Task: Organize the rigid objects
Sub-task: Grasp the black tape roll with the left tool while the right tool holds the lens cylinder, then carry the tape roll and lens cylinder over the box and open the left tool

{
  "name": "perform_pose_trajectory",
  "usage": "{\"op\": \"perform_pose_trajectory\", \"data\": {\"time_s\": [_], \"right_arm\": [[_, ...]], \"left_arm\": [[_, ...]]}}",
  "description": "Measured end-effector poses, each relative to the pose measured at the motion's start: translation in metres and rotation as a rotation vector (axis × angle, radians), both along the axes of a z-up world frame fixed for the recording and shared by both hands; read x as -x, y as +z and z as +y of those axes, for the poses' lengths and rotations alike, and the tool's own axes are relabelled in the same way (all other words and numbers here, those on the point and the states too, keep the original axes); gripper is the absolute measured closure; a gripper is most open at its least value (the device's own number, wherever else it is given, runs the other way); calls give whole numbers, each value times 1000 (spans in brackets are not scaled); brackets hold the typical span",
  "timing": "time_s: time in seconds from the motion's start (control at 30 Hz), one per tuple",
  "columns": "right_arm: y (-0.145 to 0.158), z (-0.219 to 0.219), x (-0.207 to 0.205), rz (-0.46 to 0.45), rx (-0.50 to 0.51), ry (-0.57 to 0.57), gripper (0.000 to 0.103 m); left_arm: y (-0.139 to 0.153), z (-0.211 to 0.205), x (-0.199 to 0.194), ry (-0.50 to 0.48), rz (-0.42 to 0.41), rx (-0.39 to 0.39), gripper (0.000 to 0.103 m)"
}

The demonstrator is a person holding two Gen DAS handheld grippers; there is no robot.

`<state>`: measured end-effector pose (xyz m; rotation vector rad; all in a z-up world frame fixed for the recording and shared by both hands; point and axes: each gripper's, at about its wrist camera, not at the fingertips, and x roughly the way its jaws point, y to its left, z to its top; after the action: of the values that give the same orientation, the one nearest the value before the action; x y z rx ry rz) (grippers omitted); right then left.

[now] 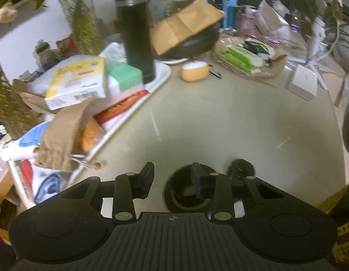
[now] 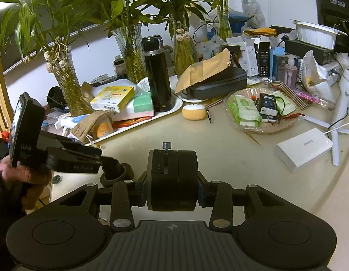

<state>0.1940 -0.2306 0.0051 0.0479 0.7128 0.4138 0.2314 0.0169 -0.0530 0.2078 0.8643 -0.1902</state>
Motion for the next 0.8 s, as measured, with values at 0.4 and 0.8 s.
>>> {"op": "perform_pose_trajectory", "data": {"time_s": [0.4,0.8], "right_arm": [[-4,-9,-1,6,-30,-10,60],[-9,-23,-2,16,-61,-31,60]], "left_arm": [[-8,38,-15,104,167,286,42],[-24,4,-32,80,208,173,23]]}}
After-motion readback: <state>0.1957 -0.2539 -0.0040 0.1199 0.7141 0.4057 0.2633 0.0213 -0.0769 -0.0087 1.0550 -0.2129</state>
